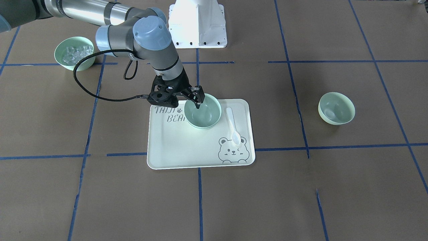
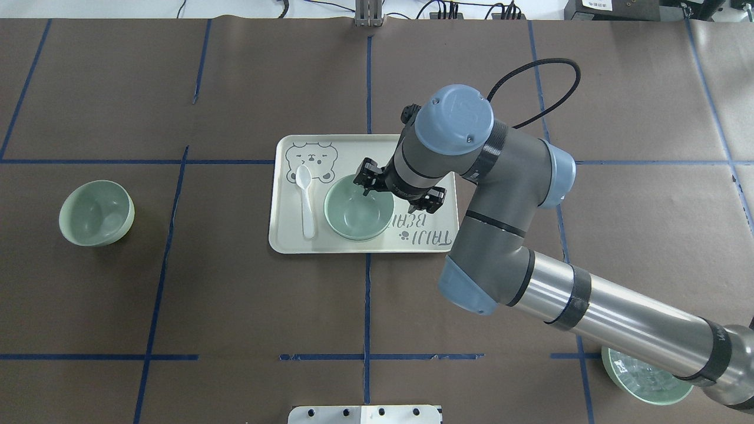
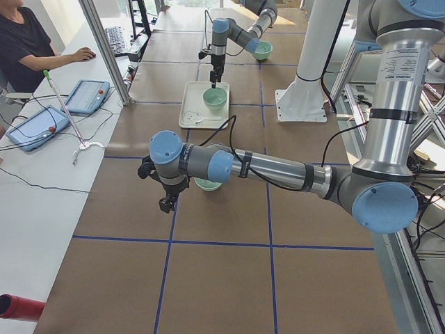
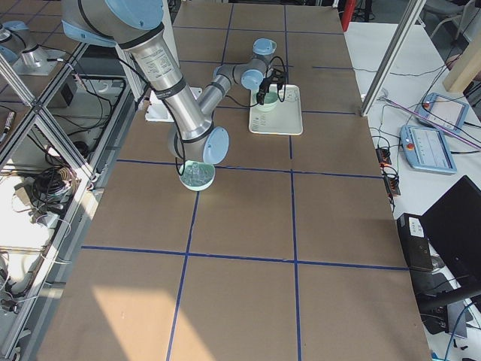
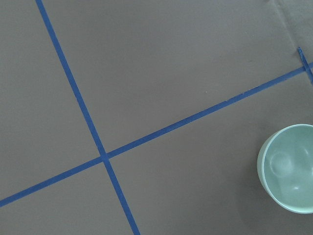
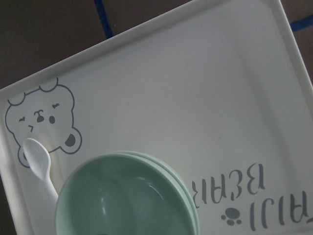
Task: Stack green bowls together
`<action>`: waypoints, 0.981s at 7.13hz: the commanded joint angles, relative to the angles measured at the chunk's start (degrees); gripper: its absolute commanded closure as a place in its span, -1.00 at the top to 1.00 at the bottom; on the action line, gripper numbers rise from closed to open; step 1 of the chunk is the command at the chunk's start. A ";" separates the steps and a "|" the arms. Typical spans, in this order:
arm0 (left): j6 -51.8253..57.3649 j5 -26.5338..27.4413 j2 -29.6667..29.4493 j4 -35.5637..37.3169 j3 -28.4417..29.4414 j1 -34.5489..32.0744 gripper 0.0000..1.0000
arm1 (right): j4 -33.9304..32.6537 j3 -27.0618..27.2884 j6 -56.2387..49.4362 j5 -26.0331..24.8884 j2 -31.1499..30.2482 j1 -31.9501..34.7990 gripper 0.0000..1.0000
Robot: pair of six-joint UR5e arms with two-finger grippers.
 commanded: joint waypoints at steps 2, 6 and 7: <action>-18.12 0.60 -0.01 -4.75 -0.28 7.73 1.00 | -0.30 11.11 -8.75 7.70 -13.05 7.93 1.00; -32.44 7.18 0.26 -12.94 1.38 16.53 1.00 | 0.05 14.57 -37.51 14.47 -30.13 19.45 1.00; -35.24 7.20 0.26 -18.53 4.61 18.30 1.00 | 0.05 14.31 -37.64 14.39 -30.15 19.46 1.00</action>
